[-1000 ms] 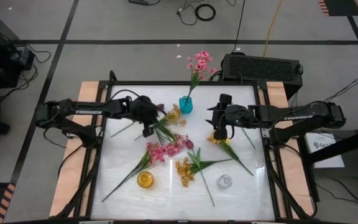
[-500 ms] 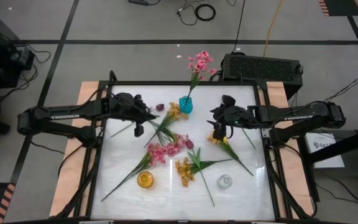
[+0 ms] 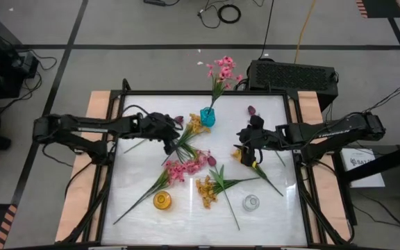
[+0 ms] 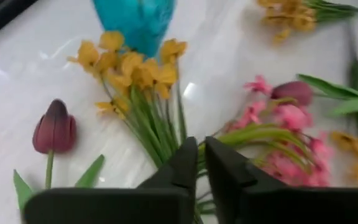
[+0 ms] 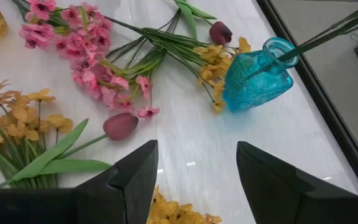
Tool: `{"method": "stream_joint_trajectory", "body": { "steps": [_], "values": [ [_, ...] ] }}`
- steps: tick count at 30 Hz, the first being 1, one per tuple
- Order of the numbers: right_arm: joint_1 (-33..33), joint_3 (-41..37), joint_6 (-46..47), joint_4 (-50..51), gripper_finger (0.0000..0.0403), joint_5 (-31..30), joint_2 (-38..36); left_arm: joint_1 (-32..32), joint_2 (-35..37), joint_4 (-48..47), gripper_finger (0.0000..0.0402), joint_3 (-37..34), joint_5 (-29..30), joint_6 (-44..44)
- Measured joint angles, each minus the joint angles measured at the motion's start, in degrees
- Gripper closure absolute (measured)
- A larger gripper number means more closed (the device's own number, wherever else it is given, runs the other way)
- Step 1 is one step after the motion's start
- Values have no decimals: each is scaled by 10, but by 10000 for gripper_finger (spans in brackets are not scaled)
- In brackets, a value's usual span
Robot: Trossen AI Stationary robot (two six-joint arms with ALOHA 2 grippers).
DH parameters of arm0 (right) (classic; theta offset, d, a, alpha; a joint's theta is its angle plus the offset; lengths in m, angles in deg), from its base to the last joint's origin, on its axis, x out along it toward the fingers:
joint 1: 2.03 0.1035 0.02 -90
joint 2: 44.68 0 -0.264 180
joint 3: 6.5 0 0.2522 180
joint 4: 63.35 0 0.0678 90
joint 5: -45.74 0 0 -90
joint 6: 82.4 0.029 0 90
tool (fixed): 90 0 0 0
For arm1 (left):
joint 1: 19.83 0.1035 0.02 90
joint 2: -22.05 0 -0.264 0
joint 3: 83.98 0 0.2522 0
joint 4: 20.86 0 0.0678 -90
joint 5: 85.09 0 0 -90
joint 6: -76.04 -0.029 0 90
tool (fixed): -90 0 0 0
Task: Sort flowers into vase by color
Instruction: Put the top yellow flowers into the transparent vase
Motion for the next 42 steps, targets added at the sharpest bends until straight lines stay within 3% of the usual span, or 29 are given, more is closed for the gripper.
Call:
{"method": "stream_joint_trajectory", "body": {
  "steps": [4,9,11,15,19,25,28,35,42],
  "values": [
    [0,0,0,0,193,0,0,-9,-54,26,273,0,13,18],
    [0,0,0,3,193,0,0,-30,-91,43,162,0,89,28],
    [0,0,0,3,193,0,0,-43,-99,54,130,0,93,28],
    [0,0,0,3,193,0,0,-56,-128,68,93,1,148,28],
    [0,0,0,0,193,0,0,-51,-162,84,87,0,172,29],
    [0,0,-2,-1,193,0,0,-37,-202,131,91,1,150,28],
    [0,0,-8,-2,193,-1,0,-19,-226,123,112,1,142,28],
    [0,0,-20,-11,193,-1,0,-3,-241,149,237,0,120,26],
    [0,0,-19,-17,193,-1,0,-3,-191,122,359,3,112,23]
  ]
}}
